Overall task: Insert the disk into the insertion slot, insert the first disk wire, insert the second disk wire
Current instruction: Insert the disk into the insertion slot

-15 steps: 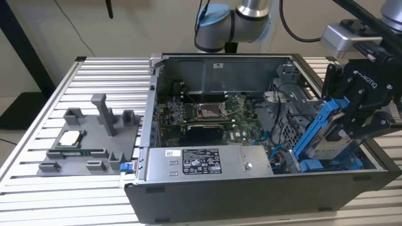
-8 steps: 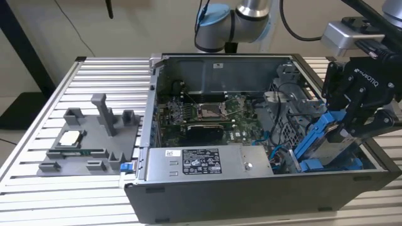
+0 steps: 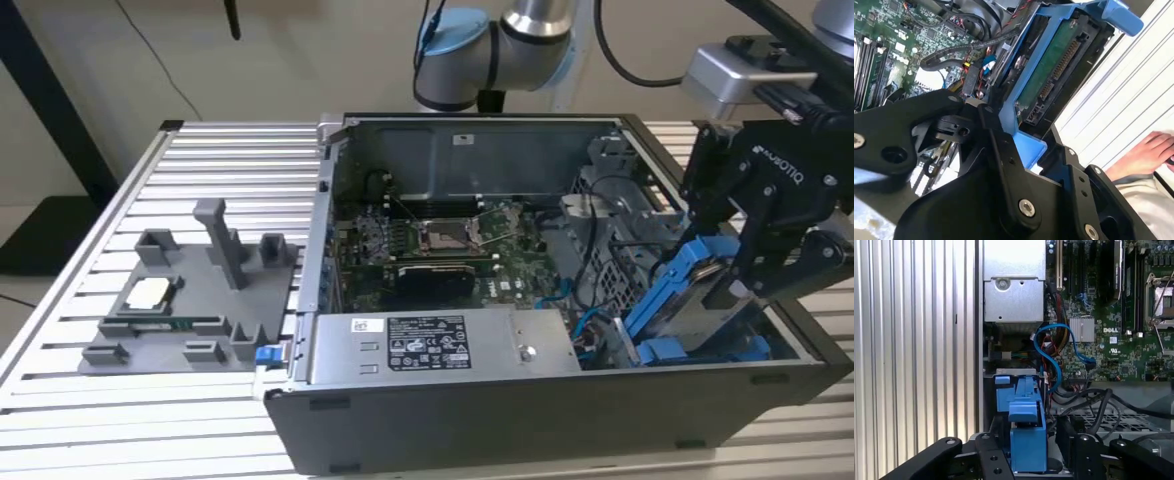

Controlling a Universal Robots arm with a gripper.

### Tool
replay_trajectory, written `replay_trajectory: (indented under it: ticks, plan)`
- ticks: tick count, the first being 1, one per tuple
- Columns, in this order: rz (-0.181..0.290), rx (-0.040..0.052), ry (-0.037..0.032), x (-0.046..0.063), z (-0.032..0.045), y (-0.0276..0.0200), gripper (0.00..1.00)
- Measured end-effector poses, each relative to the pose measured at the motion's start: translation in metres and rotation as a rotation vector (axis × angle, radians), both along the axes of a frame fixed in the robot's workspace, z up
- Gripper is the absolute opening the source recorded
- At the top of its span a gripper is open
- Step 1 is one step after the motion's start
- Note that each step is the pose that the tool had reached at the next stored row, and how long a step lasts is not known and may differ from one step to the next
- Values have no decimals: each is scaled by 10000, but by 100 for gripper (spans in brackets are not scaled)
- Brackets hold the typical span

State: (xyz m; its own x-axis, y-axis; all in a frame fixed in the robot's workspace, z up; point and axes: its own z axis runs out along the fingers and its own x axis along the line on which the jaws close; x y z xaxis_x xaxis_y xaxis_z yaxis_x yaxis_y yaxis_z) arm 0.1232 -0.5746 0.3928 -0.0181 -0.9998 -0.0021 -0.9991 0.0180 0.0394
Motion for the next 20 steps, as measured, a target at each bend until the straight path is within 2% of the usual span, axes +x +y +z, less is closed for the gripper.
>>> replay_trajectory:
  ticks: [1,4,6,8,10,11,12,13,18,20]
  plan:
    - [0,5,0,-1,0,1,55]
    - [0,35,-1,-4,2,1,55]
    - [0,100,-2,-4,0,1,55]
    - [0,139,-1,-5,2,2,53]
    - [0,163,-1,-5,0,2,40]
    - [0,175,-1,-5,-1,3,40]
    - [-1,182,-2,-5,0,3,34]
    - [-1,195,-1,-5,0,4,32]
    - [-1,311,-2,-5,1,9,32]
    - [0,407,-2,-5,-1,11,34]
